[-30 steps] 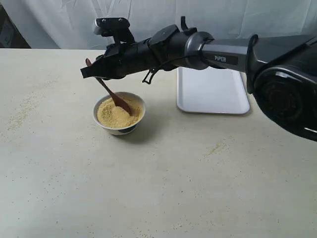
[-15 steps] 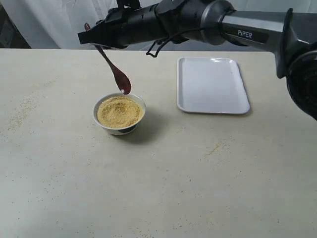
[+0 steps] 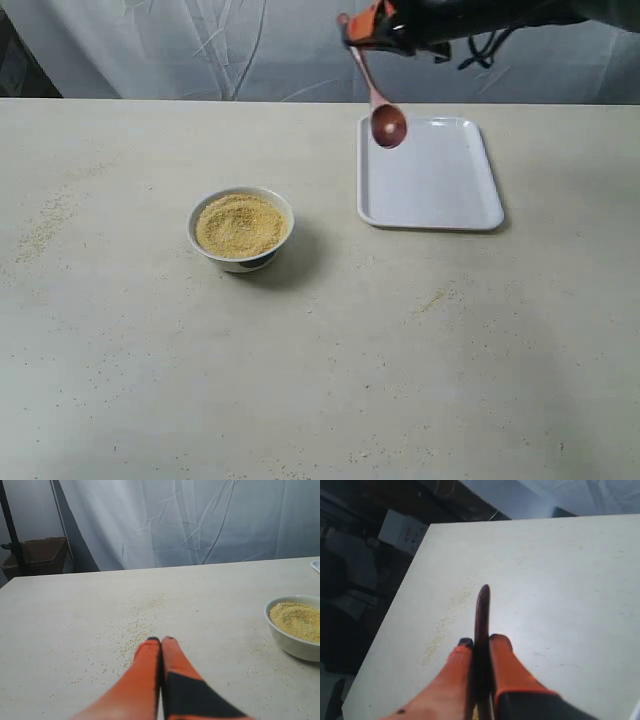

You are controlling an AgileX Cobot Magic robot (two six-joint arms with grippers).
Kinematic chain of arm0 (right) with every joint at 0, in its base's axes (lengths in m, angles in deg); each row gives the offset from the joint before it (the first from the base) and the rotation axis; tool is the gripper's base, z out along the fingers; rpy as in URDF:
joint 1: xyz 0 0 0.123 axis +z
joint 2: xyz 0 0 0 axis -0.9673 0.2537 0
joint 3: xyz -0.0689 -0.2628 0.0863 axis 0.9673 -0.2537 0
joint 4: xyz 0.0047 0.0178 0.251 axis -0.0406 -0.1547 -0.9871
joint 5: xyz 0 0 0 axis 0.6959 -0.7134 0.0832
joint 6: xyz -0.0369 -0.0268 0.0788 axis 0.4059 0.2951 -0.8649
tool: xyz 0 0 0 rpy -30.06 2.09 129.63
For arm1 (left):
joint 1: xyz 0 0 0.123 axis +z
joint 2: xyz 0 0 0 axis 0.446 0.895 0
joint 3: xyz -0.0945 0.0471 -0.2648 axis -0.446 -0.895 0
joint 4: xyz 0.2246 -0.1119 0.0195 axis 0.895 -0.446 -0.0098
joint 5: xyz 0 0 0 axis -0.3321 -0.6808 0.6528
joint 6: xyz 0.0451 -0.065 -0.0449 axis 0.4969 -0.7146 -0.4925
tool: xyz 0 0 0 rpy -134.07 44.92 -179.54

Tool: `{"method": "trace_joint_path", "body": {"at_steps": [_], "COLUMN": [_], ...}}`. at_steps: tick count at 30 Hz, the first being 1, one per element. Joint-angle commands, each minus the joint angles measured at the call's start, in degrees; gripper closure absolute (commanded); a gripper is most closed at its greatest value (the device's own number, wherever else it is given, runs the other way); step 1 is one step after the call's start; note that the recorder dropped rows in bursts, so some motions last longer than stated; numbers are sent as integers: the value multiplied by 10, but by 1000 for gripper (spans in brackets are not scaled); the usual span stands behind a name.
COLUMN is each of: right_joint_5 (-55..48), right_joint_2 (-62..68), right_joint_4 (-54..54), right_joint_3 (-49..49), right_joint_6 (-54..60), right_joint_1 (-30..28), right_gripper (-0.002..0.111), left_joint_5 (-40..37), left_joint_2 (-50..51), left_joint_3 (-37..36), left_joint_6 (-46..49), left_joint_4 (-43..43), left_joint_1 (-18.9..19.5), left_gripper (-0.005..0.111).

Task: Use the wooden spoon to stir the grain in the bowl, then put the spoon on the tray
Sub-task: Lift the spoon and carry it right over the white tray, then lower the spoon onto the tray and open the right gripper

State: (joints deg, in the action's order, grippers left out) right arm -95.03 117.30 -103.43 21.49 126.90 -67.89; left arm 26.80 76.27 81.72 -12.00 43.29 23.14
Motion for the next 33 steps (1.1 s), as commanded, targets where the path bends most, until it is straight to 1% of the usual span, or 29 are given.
{"method": "trace_joint_path", "body": {"at_steps": [1, 5, 8, 11, 13, 14, 15, 16, 17, 18, 20, 21, 23, 26, 29, 31, 32, 33], "right_joint_5": [-11, 10, 15, 43, 63, 69, 77, 87, 92, 102, 108, 112, 121, 130, 114, 85, 73, 56], "right_joint_2": [32, 92, 134, 160, 168, 170, 171, 171, 171, 171, 168, 165, 148, 120, 92, 72, 64, 54], "right_joint_4": [21, 20, 0, -23, -32, -32, -32, -28, -28, -27, -11, 7, 79, 184, 248, 274, 283, 290], "right_joint_3": [0, 0, 0, 0, 0, 0, 0, 0, 0, 0, 0, 0, 0, 0, 0, 0, 0, 0], "right_joint_6": [-21, -63, -70, -70, -70, -70, -70, -67, -61, -58, -58, -58, -66, -109, -134, -138, -138, -138], "right_joint_1": [-49, -74, -74, -73, -74, -74, -74, -73, -73, -73, -74, -74, -74, -74, -74, -74, -74, -74], "right_gripper": [108, 108, 108, 108, 106, 103, 97, 81, 74, 63, 56, 55, 55, 55, 55, 61, 65, 72], "left_joint_5": [6, 6, 6, 6, 6, 6, 6, 6, 6, 6, 6, 6, 6, 6, 6, 6, 6, 6], "left_joint_2": [-2, -2, -2, -2, -2, -2, -2, -2, -2, -2, -2, -2, -2, -2, -2, -2, -2, -2], "left_joint_3": [-1, -1, -1, -1, -1, -1, -1, -1, -1, -1, -1, -1, -1, -1, -1, -1, -1, -1], "left_joint_6": [-2, -2, -2, -2, -2, -2, -2, -2, -2, -2, -2, -2, -2, -2, -2, -2, -2, -2], "left_joint_4": [1, 1, 1, 1, 1, 1, 1, 1, 1, 1, 1, 1, 1, 1, 1, 1, 1, 1], "left_joint_1": [-2, -2, -2, -2, -2, -2, -2, -2, -2, -2, -2, -2, -2, -2, -2, -2, -2, -2], "left_gripper": [107, 107, 107, 107, 107, 107, 107, 107, 107, 107, 107, 107, 107, 107, 107, 107, 107, 107]}}
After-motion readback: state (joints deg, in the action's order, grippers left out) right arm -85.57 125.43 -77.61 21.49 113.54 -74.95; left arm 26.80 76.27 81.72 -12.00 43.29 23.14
